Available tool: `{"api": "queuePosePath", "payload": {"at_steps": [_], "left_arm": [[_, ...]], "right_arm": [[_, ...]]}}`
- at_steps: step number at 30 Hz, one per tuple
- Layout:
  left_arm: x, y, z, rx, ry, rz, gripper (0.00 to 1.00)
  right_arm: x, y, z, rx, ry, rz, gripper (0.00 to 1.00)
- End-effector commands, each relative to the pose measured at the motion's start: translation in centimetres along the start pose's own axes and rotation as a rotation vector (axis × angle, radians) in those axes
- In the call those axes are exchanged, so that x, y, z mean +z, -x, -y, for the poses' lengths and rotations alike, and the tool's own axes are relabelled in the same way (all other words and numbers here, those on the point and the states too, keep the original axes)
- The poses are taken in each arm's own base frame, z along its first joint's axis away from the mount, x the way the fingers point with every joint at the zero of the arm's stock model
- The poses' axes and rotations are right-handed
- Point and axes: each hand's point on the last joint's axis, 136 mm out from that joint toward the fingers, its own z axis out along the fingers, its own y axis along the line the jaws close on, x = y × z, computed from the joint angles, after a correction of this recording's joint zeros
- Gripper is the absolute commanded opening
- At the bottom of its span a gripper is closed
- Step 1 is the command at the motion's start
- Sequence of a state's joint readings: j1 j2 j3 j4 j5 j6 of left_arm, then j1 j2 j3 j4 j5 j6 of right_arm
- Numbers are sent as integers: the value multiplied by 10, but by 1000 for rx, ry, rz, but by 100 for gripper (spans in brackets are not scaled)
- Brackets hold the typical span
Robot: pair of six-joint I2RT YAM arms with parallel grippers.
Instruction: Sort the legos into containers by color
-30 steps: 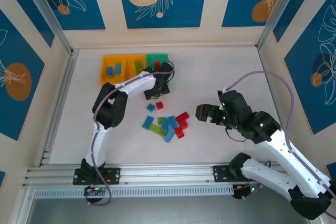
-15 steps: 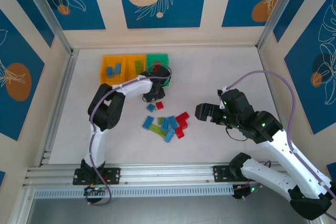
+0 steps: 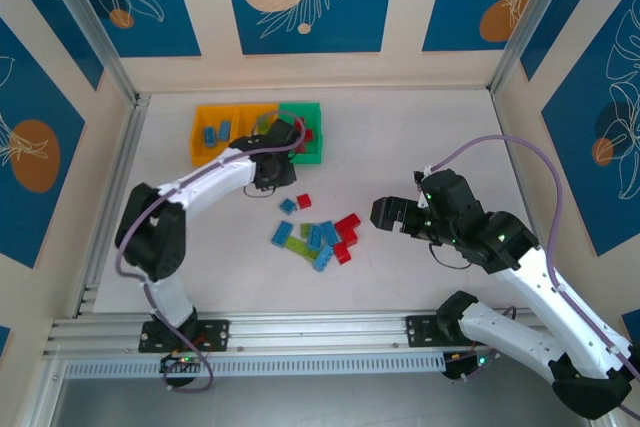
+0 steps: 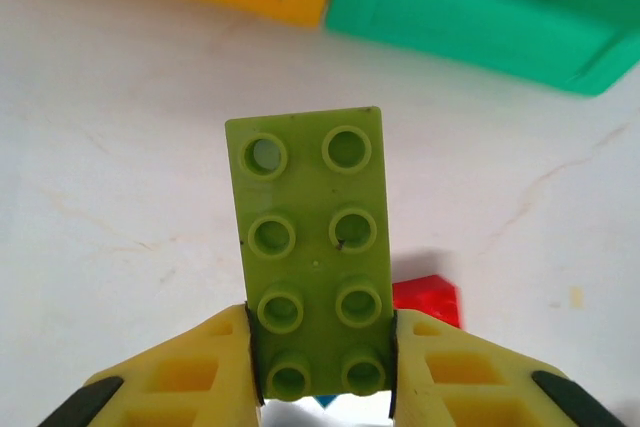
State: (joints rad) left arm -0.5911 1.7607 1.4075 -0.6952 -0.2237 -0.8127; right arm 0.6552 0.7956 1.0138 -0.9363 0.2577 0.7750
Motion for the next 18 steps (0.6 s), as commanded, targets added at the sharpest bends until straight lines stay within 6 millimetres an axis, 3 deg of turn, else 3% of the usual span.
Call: {"api": "queuePosePath", "payload": {"at_steps": [1,8,12,14,18], "left_arm": [[-15,44,-11,16,42,103,29],[29,125,-11,-60,43,124,33],[47,154,-12,-76,62,147,41],[47,162,-13,-77,65,147,46],[22,165,-9,-73,22,155,59]], "right_arm": [[-9,-1,-5,13,24,-3,99],[-5,-17,-5,51,63,-47,99],[-1,-30,1,71,50,-72,98],[0,-34,5,85,44,-69,98],[9,-36,11,121,28,-53,98]]}}
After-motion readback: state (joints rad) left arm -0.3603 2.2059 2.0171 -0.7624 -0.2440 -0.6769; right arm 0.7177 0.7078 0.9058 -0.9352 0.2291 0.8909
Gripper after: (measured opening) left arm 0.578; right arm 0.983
